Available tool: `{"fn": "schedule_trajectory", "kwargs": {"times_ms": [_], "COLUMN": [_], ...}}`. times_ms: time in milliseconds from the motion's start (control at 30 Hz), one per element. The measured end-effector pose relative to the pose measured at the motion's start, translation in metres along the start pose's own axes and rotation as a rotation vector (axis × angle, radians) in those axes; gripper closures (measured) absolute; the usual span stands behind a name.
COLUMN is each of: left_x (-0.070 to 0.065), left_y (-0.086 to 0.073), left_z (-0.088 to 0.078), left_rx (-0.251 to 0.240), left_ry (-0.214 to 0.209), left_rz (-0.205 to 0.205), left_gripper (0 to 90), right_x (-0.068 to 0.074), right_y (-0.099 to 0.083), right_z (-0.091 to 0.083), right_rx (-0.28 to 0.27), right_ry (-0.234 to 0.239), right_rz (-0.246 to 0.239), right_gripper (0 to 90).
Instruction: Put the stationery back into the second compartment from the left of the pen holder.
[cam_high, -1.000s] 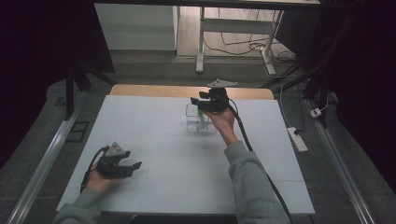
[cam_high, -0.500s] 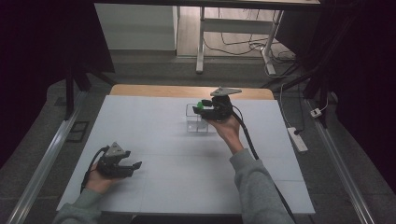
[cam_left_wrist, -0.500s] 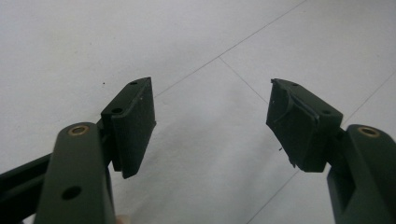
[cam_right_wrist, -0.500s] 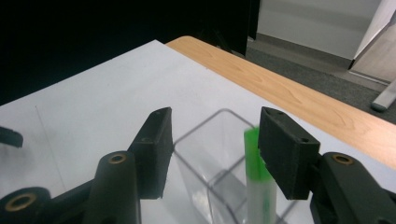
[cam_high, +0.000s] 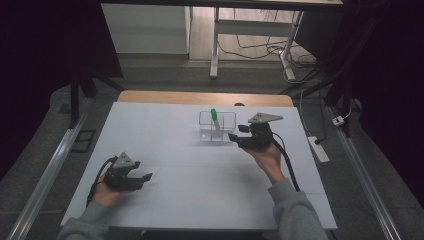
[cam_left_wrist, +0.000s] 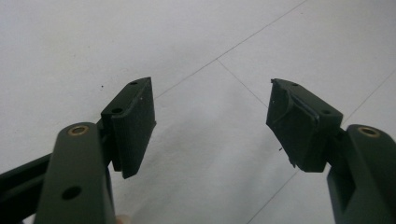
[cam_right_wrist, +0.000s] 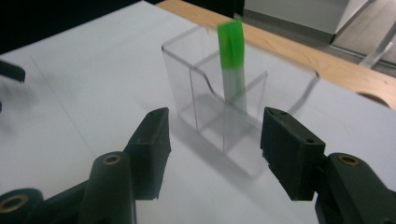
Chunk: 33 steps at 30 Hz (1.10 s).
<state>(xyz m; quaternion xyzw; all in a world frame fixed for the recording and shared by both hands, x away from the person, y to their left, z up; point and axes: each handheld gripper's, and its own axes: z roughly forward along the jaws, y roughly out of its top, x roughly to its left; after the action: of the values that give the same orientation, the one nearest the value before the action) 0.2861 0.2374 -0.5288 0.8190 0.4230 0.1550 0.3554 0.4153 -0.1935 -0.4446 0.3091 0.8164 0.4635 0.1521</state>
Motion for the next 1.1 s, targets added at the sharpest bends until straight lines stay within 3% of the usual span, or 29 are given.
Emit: {"fn": "schedule_trajectory", "kwargs": {"times_ms": [267,633,833,1100], "left_x": [-0.002,-0.005,-0.006,-0.006], "left_y": [0.001,0.002,0.003,0.003], "left_z": [0.001,0.003,0.003,0.003], "left_rx": [0.003,0.007,0.007,0.005], "left_ry": [-0.009,-0.011,-0.011,-0.013], "left_rz": [0.014,0.019,0.023,0.027], "left_gripper": [31.7,31.6,31.5,31.5], "right_x": [-0.004,-0.011,-0.012,-0.014], "right_y": [-0.039,-0.085,-0.101,-0.107], "right_z": [-0.033,-0.074,-0.083,-0.084], "right_rx": [0.049,0.060,0.077,0.087], "right_ry": [-0.036,-0.054,-0.059,-0.061], "right_rz": [0.024,0.052,0.052,0.057], "right_gripper": [40.4,36.7,35.2,34.5]}}
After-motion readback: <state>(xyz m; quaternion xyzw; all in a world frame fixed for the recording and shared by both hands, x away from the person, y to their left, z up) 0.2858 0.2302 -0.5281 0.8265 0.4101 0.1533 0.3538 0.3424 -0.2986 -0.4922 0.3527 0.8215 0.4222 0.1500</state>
